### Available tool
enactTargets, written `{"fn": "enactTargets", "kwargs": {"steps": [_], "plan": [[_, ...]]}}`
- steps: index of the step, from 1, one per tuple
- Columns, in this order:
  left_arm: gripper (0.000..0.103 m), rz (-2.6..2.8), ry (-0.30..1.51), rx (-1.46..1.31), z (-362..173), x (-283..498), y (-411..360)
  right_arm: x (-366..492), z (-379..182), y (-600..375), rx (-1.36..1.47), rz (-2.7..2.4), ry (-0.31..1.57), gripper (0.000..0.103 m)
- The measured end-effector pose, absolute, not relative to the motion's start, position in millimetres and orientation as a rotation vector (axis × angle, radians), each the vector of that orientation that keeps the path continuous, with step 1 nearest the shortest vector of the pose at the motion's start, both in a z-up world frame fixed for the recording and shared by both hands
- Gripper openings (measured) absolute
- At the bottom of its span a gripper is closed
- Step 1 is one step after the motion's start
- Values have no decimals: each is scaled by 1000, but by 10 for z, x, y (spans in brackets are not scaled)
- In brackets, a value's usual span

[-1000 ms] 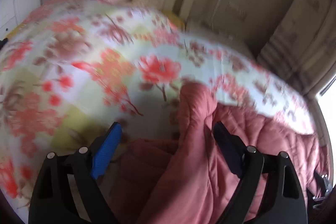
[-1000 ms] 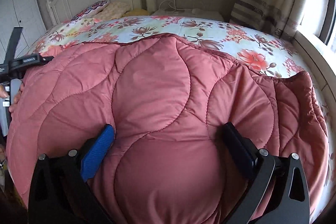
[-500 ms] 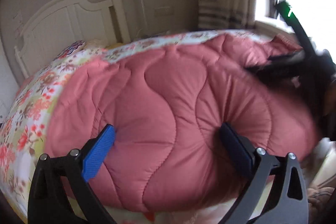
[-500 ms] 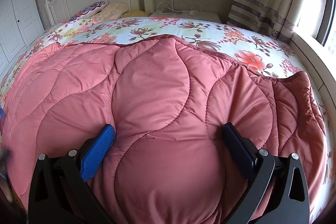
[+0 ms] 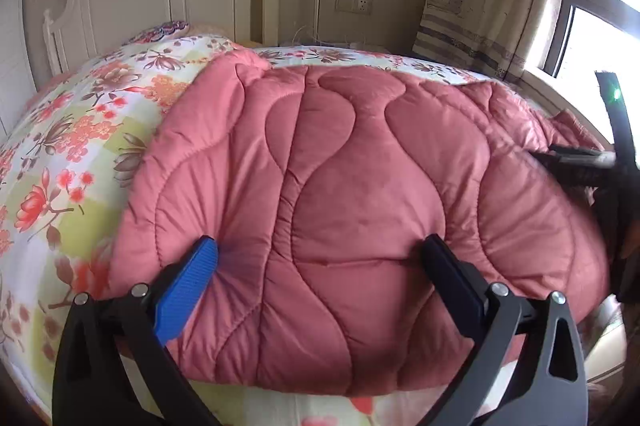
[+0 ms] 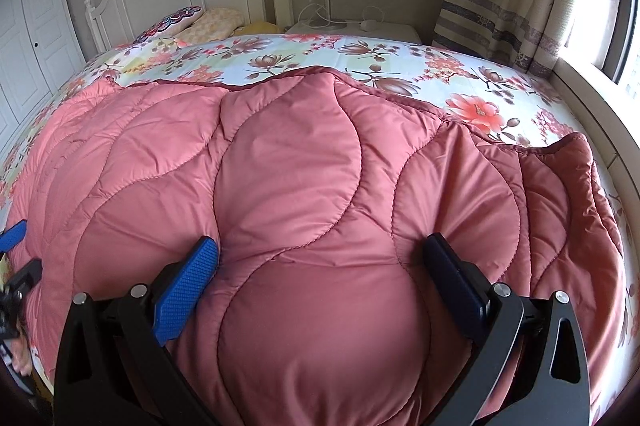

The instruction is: Fold large clothes

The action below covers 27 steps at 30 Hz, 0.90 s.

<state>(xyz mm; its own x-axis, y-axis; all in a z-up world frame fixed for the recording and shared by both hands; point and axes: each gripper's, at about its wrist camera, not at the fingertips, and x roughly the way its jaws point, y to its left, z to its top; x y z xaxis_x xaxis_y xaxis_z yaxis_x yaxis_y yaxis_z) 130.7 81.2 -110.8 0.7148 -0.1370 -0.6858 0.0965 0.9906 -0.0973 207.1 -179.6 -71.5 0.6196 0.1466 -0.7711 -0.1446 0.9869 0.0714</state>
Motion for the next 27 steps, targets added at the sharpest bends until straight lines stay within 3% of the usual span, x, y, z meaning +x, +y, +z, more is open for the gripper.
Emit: {"fn": "enactTargets", "kwargs": {"steps": [8,12,15,21,24,27], "plan": [[100,-45,686,120,-702,1925,658,2068,-715,-1799,3,168,887,99],[101,12,742,210,-868,2549,631,2067,-713,-1797,3,169,888,99],[101,-47,861,121,-1146,2823,742,2067,-710,-1799,8,171,887,99],[101,-34,879,146,-1196,2845,776,1979,-585,-1837,58,182,870,98],[101,-31,883,152,-1211,2845,754,1666,-294,-1698,91,348,773,98],[101,-32,882,148,-1210,2842,745,1362,-164,-1320,-71,443,737,98]]}}
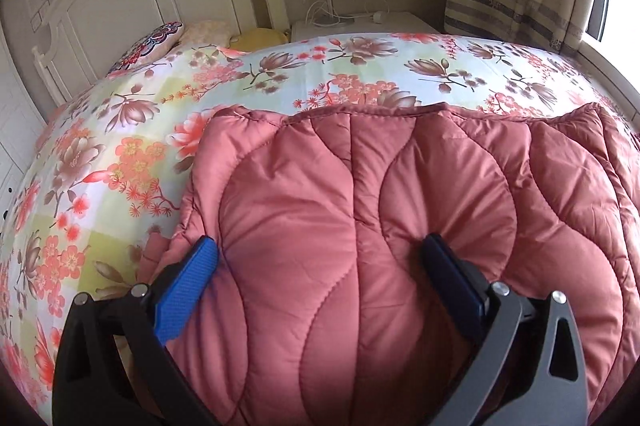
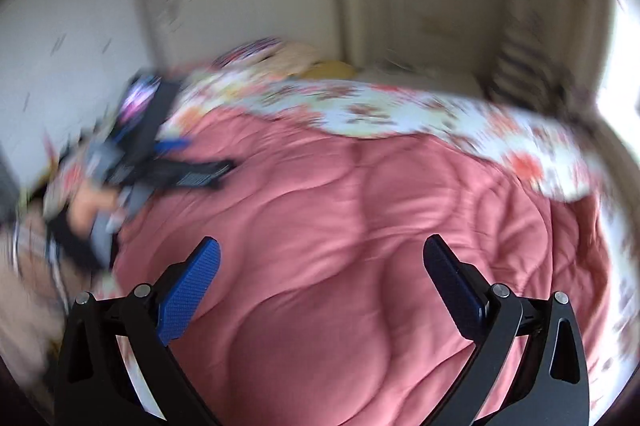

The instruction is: Fold large clothes

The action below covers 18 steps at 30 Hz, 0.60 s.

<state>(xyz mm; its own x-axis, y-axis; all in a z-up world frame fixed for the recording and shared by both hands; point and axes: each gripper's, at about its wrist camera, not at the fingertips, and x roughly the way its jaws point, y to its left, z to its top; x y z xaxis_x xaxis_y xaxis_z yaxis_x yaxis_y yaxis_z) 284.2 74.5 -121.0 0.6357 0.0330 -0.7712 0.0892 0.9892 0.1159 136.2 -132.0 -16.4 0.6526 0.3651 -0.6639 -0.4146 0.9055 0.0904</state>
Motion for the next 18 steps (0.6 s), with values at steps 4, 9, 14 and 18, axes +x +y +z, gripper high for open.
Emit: {"fn": "enactTargets", "kwargs": {"steps": [4,9,14,18], "plan": [[101,-36,880,141,-1211,2852,750,1204,-588,-832,-333,468,830,99],[101,-38,885,136,-1214,2849,765,1137,-483,-872,-288,455,827,98],[101,-47,886,120,-1212,2844,791,963,-444,-854,-341,500,801,98],[101,-43,888,124,-1212,2852,788,966,-653,-950,-319,489,812,98]]}}
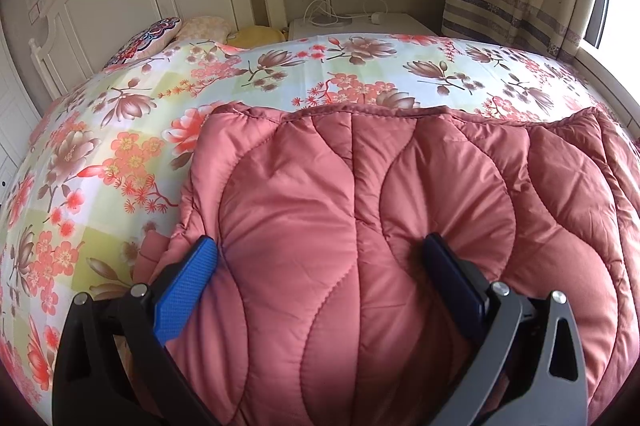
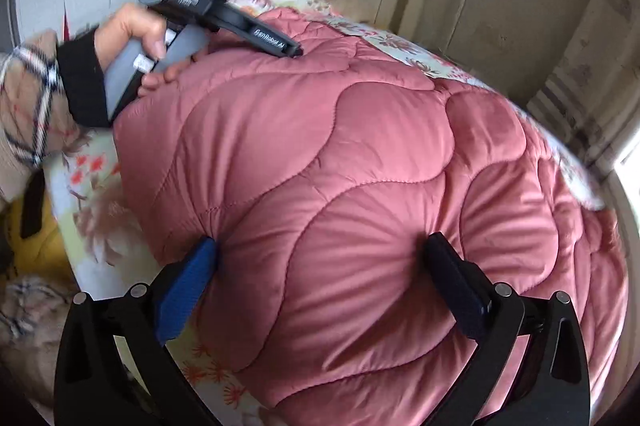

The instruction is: Fold large clothes

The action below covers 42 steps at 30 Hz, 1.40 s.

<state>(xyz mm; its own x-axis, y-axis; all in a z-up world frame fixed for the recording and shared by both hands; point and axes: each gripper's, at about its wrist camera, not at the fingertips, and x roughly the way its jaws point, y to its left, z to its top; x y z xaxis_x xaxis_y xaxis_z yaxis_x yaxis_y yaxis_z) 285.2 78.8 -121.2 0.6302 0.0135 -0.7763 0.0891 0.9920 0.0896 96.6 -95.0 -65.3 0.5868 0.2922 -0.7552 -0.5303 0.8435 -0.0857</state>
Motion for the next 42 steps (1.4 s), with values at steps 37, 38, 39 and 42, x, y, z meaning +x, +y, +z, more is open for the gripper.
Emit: {"fn": "enactTargets", "kwargs": {"steps": [37,38,39,42], "plan": [[101,-53,890,102,-1198,2857,807,2350,-358,-2237,175,26,921,92],[101,-53,890,102,-1198,2858,808,2285,-316,-2304,180,0,902,92],[101,-53,890,102,-1197,2861,809,2202,-276,-2382,183,-31,879,92],[101,-54,889,103,-1196,2855,803,2074,-315,-2556,166,-105,856,95]]}}
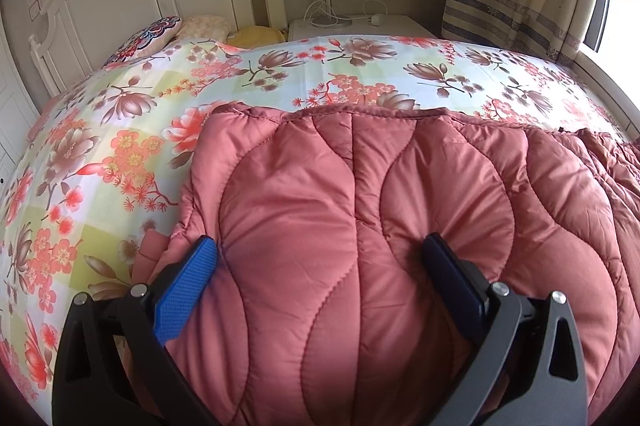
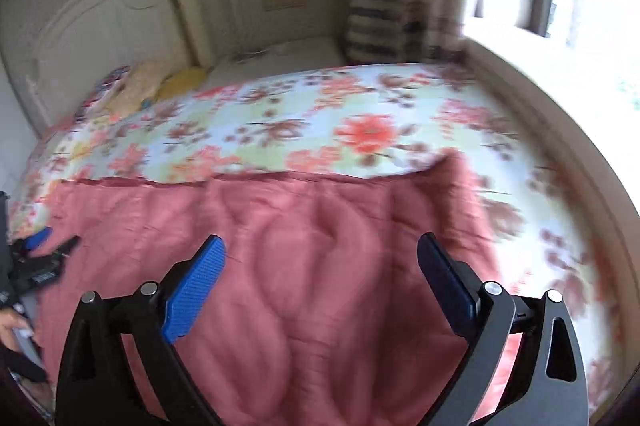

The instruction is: Fold large clothes

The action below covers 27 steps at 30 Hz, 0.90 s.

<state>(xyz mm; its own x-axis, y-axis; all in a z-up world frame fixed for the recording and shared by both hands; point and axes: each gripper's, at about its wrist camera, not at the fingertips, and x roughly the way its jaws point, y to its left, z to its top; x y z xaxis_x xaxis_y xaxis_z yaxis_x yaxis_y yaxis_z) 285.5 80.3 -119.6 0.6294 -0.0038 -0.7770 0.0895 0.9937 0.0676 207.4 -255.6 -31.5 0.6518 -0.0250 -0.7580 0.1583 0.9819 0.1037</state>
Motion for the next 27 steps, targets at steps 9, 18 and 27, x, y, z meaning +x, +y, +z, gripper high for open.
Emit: {"fn": "enactTargets", "kwargs": {"steps": [9,18,27], "plan": [[101,-45,885,111,-1188,2861,810,2244,-767,-2727,180,-112,948,99],[101,-35,899,116,-1186,2867,794,2296,-794,-2765,193,-66,954,99],[101,-103,792,173,-621,2624,182,2610,-831,-2809,179,71,971,99]]}}
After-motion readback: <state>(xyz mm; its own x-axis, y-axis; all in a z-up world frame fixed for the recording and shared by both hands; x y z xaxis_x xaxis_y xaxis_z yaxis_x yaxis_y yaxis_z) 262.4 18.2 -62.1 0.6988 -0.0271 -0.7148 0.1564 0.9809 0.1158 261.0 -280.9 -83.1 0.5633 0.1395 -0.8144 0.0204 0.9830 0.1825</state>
